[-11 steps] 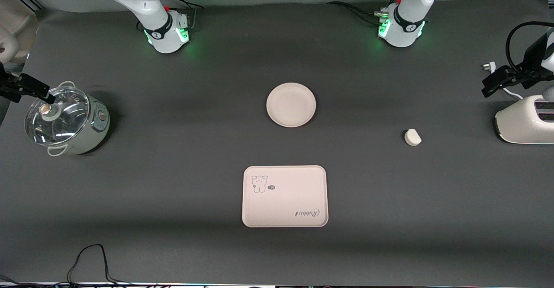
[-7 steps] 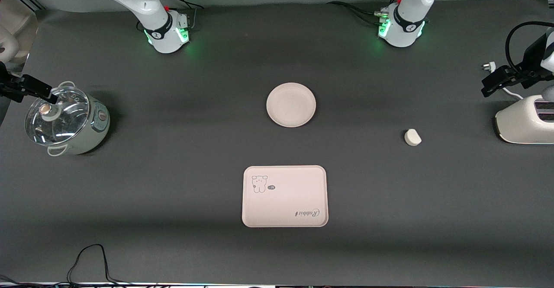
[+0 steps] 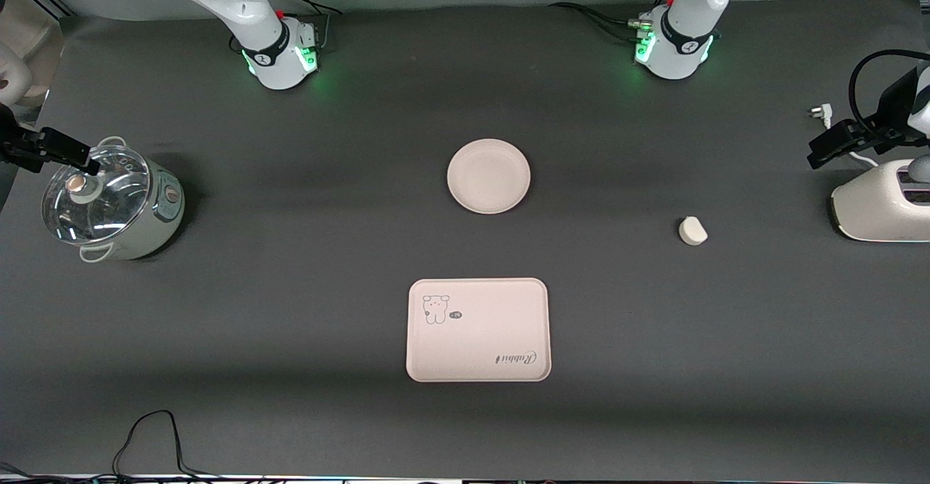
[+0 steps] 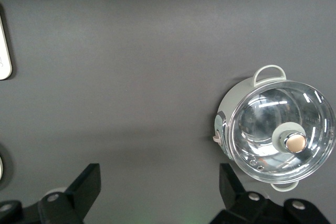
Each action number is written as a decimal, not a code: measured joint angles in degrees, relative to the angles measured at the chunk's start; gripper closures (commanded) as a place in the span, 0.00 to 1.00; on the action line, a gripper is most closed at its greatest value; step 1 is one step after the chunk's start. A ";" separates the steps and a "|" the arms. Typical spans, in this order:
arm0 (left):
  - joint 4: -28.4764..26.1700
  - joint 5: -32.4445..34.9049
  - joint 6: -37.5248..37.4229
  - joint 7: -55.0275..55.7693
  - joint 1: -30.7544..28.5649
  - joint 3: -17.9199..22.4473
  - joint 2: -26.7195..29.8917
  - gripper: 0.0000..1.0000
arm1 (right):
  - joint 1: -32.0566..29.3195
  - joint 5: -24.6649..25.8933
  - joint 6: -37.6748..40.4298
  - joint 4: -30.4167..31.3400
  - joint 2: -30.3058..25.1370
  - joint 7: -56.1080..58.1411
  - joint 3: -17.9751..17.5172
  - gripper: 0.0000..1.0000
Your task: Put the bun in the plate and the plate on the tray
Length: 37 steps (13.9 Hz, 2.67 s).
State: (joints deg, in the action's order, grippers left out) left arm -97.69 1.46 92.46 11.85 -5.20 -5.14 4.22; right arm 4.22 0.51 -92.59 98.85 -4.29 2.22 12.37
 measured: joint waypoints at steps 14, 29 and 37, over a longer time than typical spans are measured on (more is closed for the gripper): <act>-23.88 -0.17 35.87 0.09 -0.43 0.14 -15.92 0.00 | 0.53 -4.04 0.09 -3.82 6.01 0.00 0.47 0.00; -24.20 -3.81 43.87 10.75 0.13 -0.95 -30.08 0.24 | 0.95 -0.85 -0.48 -5.12 7.72 0.02 0.10 0.00; -24.19 -4.06 43.87 11.86 1.08 -0.97 -30.31 0.92 | 0.96 -0.85 -1.25 -5.26 8.62 0.03 -0.06 0.00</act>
State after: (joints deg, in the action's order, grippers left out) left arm -121.88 -2.60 136.32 23.71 -4.12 -6.11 -26.09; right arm 5.18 -0.34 -93.84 93.59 4.33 2.25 12.31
